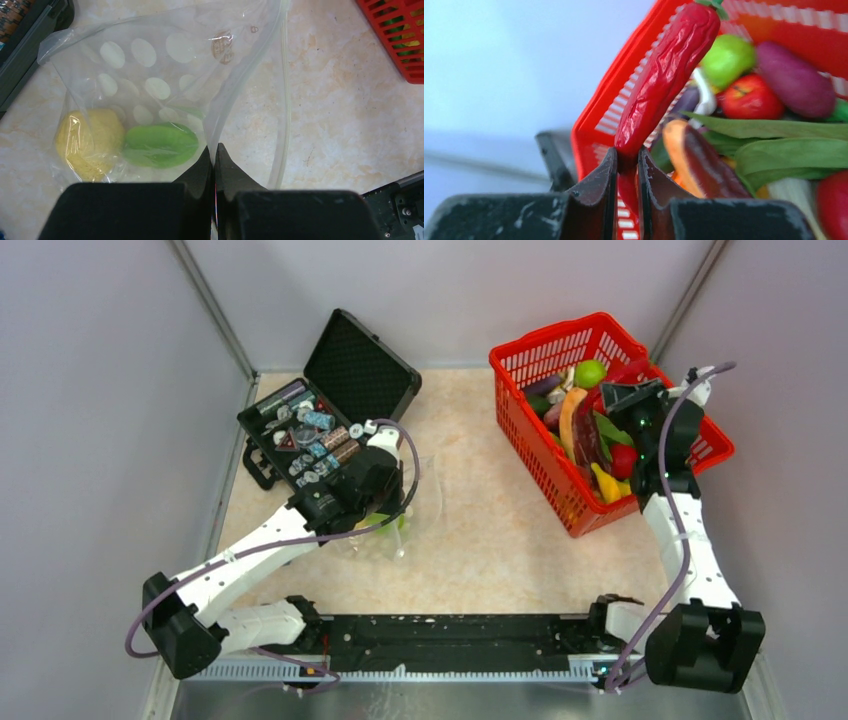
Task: Place the food in the zip-top bag and seal the zipper
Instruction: Pick up the fake vegetable from the bin, then place the fake vegetable in the zipper food storage bag.
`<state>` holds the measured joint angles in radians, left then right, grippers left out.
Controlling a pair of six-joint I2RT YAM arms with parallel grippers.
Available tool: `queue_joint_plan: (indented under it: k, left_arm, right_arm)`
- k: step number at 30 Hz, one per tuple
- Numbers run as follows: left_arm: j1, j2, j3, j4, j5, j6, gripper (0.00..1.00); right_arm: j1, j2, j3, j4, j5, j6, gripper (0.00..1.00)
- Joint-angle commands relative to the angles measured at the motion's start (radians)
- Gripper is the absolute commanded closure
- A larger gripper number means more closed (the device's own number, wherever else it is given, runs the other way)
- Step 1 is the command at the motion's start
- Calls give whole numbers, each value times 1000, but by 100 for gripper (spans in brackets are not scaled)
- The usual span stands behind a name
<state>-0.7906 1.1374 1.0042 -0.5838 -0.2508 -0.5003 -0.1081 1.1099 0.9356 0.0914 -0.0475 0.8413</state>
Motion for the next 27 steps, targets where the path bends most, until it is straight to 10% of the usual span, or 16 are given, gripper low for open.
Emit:
queue_joint_plan:
  k: [1,7,21,27]
  left_arm:
    - [5,-30,-6,22,5,-12,100]
    - [5,-33,-6,28,2,-17,100]
    - [5,-40,-8,32,-9,-24,100]
    - [5,-39,-13,45,-8,-20,100]
  right_arm:
    - [-1,-81,-64,322,-446,-146,100]
    - [82,-90,-45,323,-947,-205,100]
    - [433,-77,27,-385,-967,-660,100]
    - [547,8,-15,-376,-867,-515,100]
